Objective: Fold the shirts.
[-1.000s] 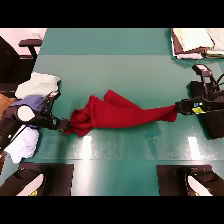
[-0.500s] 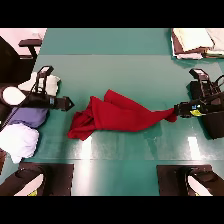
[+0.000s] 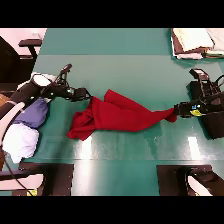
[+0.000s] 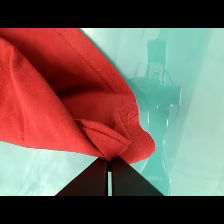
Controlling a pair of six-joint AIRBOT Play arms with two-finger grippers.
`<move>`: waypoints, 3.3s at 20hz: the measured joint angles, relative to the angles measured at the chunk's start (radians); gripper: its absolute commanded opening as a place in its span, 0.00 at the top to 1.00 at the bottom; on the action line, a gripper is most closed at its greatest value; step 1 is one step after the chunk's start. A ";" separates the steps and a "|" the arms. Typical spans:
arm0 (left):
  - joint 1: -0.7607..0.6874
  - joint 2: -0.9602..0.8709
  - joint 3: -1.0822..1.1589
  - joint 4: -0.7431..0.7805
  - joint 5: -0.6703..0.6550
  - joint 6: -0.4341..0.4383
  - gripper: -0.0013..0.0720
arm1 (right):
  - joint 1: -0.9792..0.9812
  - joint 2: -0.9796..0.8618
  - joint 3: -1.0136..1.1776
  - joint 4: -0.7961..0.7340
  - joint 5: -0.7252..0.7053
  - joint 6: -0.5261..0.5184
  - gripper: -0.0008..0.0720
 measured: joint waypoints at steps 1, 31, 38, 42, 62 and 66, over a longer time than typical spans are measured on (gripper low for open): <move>-0.007 -0.024 0.010 -0.020 0.000 0.009 0.29 | 0.000 0.000 0.000 0.000 0.000 0.000 0.97; -0.024 0.348 0.043 0.187 -0.299 -0.017 0.13 | -0.052 -0.002 0.220 -0.002 -0.050 0.001 0.97; 0.029 0.099 0.024 0.063 -0.150 0.075 0.13 | -0.052 -0.004 0.220 -0.001 -0.050 0.001 0.97; 0.008 -0.017 0.022 -0.041 -0.139 0.159 0.13 | -0.052 -0.018 0.220 -0.001 -0.050 0.001 0.97; 0.166 0.367 0.694 -0.050 -0.217 0.139 0.95 | -0.052 -0.073 0.821 -0.059 -0.046 -0.100 0.97; 0.194 0.545 0.853 0.060 -0.166 0.088 0.95 | -0.052 -0.059 1.058 -0.093 0.021 -0.117 0.97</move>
